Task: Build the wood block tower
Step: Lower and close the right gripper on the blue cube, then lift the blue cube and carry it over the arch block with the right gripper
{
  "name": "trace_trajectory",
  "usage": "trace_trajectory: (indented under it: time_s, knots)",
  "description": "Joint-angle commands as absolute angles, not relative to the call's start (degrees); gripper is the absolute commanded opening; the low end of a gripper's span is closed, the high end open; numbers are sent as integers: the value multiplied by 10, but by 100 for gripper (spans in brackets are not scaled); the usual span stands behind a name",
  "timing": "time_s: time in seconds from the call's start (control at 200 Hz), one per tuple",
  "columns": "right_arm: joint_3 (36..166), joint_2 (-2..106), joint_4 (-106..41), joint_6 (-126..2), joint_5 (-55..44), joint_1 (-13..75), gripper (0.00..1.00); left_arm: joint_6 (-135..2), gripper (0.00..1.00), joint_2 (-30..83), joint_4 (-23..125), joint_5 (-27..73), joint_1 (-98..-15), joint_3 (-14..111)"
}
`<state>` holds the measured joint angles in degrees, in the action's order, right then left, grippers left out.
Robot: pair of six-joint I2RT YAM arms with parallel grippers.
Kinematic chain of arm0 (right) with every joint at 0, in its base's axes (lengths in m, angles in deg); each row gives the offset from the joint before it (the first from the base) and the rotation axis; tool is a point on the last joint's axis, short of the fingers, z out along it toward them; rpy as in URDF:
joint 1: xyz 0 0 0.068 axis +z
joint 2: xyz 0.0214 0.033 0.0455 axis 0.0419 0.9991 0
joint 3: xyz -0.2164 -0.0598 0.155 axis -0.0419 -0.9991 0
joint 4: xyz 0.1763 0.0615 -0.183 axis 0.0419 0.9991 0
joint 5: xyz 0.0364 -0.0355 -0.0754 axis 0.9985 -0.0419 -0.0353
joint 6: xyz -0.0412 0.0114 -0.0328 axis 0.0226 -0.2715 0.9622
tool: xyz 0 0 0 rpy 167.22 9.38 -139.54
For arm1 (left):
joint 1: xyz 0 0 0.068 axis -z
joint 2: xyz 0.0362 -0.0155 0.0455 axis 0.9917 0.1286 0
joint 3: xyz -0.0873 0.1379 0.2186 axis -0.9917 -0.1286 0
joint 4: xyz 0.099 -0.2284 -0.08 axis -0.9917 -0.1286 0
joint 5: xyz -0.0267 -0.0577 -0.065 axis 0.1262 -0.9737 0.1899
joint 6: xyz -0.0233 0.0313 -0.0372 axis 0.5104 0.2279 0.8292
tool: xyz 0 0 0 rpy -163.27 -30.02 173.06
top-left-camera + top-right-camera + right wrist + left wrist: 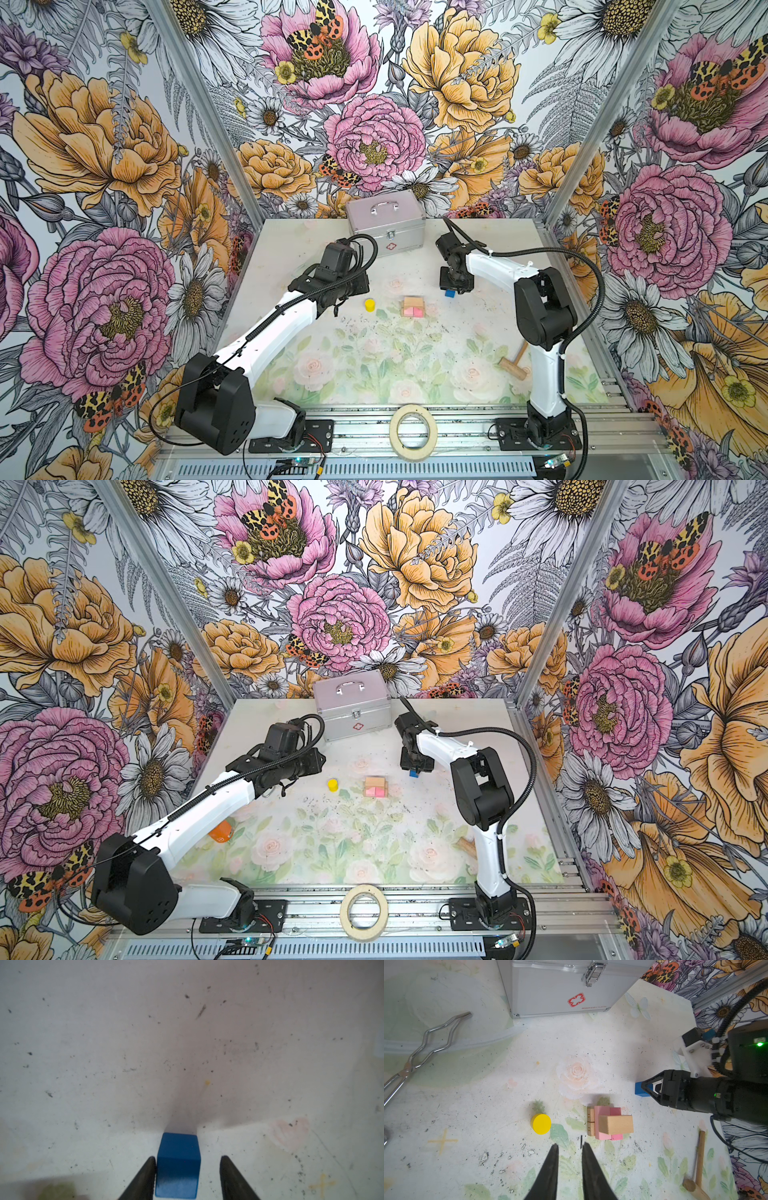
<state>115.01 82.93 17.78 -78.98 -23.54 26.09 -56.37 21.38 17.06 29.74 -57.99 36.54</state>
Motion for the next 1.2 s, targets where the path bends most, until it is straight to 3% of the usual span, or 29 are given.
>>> trace_trajectory:
  time_s: [0.0, 0.495, 0.631, 0.791, 1.196]
  knots:
    - [1165, 839, 182, -791, -231, 261, 41, -573, 23, 208, 172, 296, -585, 359]
    - [1158, 849, 181, -794, -217, 261, 39, -573, 23, 209, 172, 291, -585, 360]
    - [1158, 844, 181, -794, -215, 262, 28, -573, 23, 209, 173, 291, -585, 359]
    - [1160, 830, 182, -790, -207, 264, 0, -573, 23, 210, 172, 290, -585, 359]
    - [1256, 745, 315, -766, -188, 332, 0, -577, 23, 180, 174, 303, -590, 337]
